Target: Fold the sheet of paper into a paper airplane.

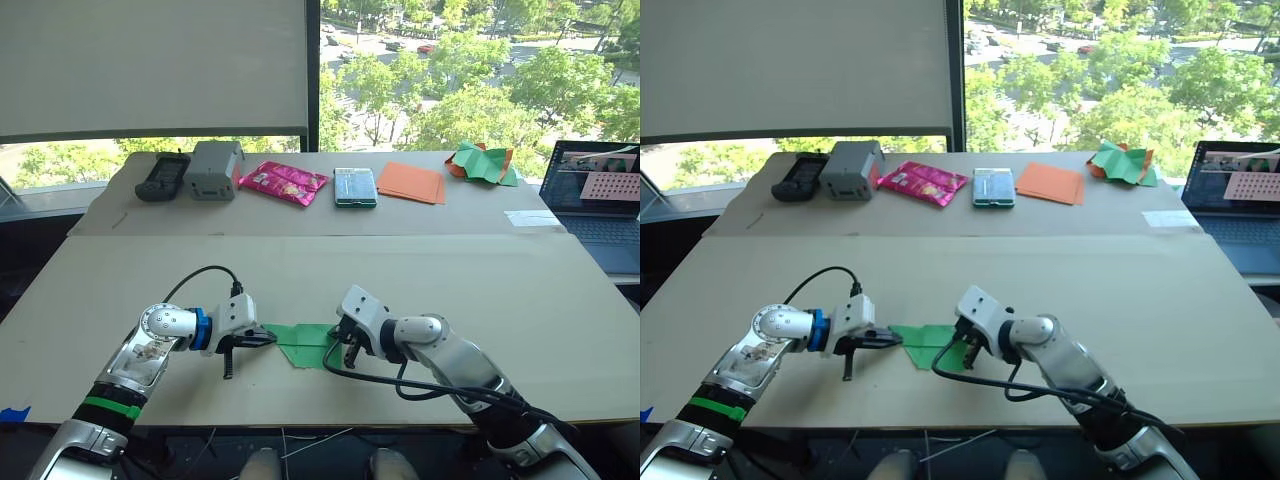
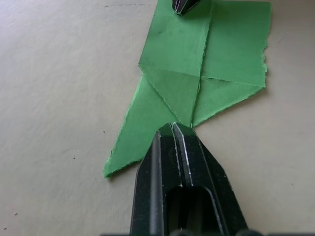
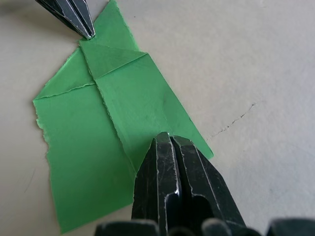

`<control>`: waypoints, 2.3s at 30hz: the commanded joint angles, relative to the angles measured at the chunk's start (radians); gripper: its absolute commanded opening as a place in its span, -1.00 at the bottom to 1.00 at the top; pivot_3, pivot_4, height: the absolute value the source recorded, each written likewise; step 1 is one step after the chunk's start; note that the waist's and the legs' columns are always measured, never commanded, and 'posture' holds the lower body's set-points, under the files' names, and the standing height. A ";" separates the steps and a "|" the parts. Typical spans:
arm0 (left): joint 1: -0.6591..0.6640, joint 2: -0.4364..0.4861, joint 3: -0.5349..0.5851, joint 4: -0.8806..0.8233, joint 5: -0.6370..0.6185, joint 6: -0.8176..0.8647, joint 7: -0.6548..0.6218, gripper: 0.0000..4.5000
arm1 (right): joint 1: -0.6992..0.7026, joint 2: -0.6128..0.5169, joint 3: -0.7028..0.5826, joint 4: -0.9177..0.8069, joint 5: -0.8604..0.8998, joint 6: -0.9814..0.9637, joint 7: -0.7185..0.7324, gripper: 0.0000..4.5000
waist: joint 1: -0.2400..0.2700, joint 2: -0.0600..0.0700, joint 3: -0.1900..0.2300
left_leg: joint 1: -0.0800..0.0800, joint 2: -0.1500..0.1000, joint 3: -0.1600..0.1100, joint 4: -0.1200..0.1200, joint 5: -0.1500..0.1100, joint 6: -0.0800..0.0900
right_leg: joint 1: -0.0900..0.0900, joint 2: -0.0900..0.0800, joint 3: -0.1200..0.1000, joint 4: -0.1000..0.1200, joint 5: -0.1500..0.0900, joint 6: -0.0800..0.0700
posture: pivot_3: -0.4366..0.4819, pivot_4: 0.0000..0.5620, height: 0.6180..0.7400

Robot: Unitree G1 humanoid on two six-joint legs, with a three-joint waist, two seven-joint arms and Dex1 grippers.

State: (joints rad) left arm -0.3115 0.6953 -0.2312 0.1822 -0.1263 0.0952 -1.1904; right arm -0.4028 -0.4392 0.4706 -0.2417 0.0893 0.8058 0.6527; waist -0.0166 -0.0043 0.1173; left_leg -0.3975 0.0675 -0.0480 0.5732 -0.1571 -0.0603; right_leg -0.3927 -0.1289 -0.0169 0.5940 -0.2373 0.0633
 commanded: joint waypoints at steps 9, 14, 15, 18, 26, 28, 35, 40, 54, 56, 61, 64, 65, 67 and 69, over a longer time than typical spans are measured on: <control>0.064 0.060 0.134 -0.207 -0.124 0.260 0.025 -1.00 | 0.005 0.033 -0.088 -0.145 0.054 0.066 -0.016 -0.98 | 0.002 -0.003 0.009 | -0.009 0.000 0.000 -0.001 0.000 0.001 | -0.012 0.000 0.000 0.001 0.000 0.000 | -0.05 -0.47 0.44; 0.103 0.053 0.180 -0.305 -0.183 0.338 0.064 -1.00 | -0.001 0.043 -0.162 -0.239 0.123 0.115 -0.012 -0.28 | 0.010 -0.006 0.011 | -0.009 0.000 0.000 -0.001 0.000 0.001 | -0.011 0.001 0.000 0.001 0.001 0.000 | -0.05 -0.47 0.44; 0.107 0.050 0.185 -0.310 -0.188 0.345 0.072 -1.00 | -0.007 0.046 -0.182 -0.248 0.140 0.127 -0.014 -0.14 | 0.012 -0.006 0.011 | -0.009 0.000 0.000 -0.001 0.000 0.001 | -0.011 0.001 0.000 0.001 0.001 0.000 | -0.05 -0.47 0.44; 0.111 0.047 0.190 -0.320 -0.196 0.352 0.089 -1.00 | -0.039 0.034 -0.246 -0.225 0.184 0.149 -0.001 0.18 | 0.013 -0.006 0.013 | -0.009 0.000 0.000 -0.001 0.000 0.001 | -0.011 0.001 0.000 0.000 0.001 0.000 | -0.05 -0.47 0.44; 0.148 0.058 0.208 -0.364 -0.247 0.384 0.087 -1.00 | -0.051 -0.043 -0.240 -0.085 0.224 0.102 0.116 0.18 | 0.011 -0.008 0.019 | -0.009 0.000 0.000 -0.001 0.000 0.000 | -0.012 0.001 0.000 -0.003 0.000 0.000 | -0.05 -0.47 0.44; 0.142 0.039 0.212 -0.362 -0.263 0.399 0.102 -1.00 | -0.061 -0.041 -0.241 -0.019 0.240 0.101 0.143 0.18 | 0.011 -0.008 0.021 | -0.009 0.000 0.000 -0.001 0.000 0.000 | -0.012 0.001 0.000 -0.002 0.000 0.000 | -0.05 -0.47 0.44; 0.214 0.049 0.222 -0.424 -0.296 0.420 0.101 -1.00 | -0.087 -0.006 -0.260 0.097 0.304 0.128 0.216 0.18 | 0.005 -0.008 0.021 | -0.008 0.000 0.000 -0.001 0.000 0.001 | -0.011 0.001 0.001 0.000 0.001 0.000 | -0.05 -0.47 0.44; 0.249 0.061 0.254 -0.445 -0.314 0.433 0.117 -1.00 | -0.105 0.031 -0.285 0.130 0.378 0.166 0.238 0.18 | 0.005 -0.008 0.021 | -0.008 0.001 0.000 -0.001 0.000 0.001 | -0.011 0.002 0.001 0.001 0.001 0.000 | -0.05 -0.47 0.44; 0.266 0.076 0.279 -0.475 -0.335 0.456 0.143 -1.00 | -0.117 0.039 -0.270 0.168 0.375 0.149 0.224 -1.00 | 0.011 -0.008 0.021 | -0.009 0.000 0.000 -0.001 0.000 0.001 | -0.011 0.002 0.001 0.000 0.001 0.000 | -0.05 -0.47 0.44; 0.250 0.073 0.291 -0.462 -0.343 0.460 0.148 -1.00 | -0.114 0.041 -0.266 0.159 0.366 0.127 0.223 -1.00 | 0.012 -0.008 0.021 | -0.009 0.000 0.000 -0.001 0.000 0.001 | -0.011 0.002 0.001 0.000 0.001 0.000 | -0.05 -0.47 0.44; 0.190 0.051 0.370 -0.445 -0.435 0.520 0.188 -1.00 | -0.075 0.021 -0.284 0.017 0.297 -0.078 0.183 -1.00 | 0.017 -0.008 0.022 | -0.009 0.000 0.000 -0.001 0.000 0.001 | -0.011 0.002 0.001 0.000 0.001 0.000 | -0.05 -0.47 0.44; 0.170 0.033 0.391 -0.449 -0.466 0.544 0.215 -1.00 | -0.073 0.010 -0.278 -0.054 0.220 -0.218 0.137 -1.00 | 0.016 -0.008 0.022 | -0.008 0.000 0.000 0.000 0.000 0.001 | -0.011 0.002 0.001 0.000 0.001 0.000 | -0.05 -0.47 0.44; 0.159 0.024 0.399 -0.446 -0.480 0.554 0.226 -1.00 | -0.082 0.007 -0.271 -0.092 0.176 -0.285 0.113 -1.00 | 0.017 -0.008 0.022 | -0.008 0.000 0.000 0.000 0.000 0.001 | -0.011 0.002 0.001 0.000 0.001 0.000 | -0.05 -0.47 0.44; 0.139 0.009 0.414 -0.438 -0.505 0.577 0.245 -1.00 | -0.094 -0.032 -0.206 -0.129 -0.002 -0.500 0.064 -1.00 | 0.018 -0.008 0.022 | -0.008 0.000 0.000 0.000 0.000 0.001 | -0.011 0.002 0.001 0.000 0.001 0.000 | -0.05 -0.47 0.44; 0.128 0.004 0.417 -0.433 -0.516 0.588 0.253 -1.00 | -0.093 -0.100 -0.114 -0.116 -0.220 -0.735 0.012 -1.00 | 0.019 -0.008 0.022 | -0.008 0.000 0.000 0.000 0.000 0.001 | -0.011 0.003 0.001 0.000 0.001 0.001 | -0.05 -0.47 0.44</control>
State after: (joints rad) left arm -0.1629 0.6978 0.1480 -0.2438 -0.6174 0.6744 -0.9482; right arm -0.4877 -0.5040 0.2993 -0.3291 0.0354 0.2771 0.7078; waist 0.0019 -0.0122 0.1389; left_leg -0.4051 0.0677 -0.0477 0.5728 -0.1566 -0.0597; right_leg -0.4036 -0.1261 -0.0157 0.5943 -0.2360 0.0641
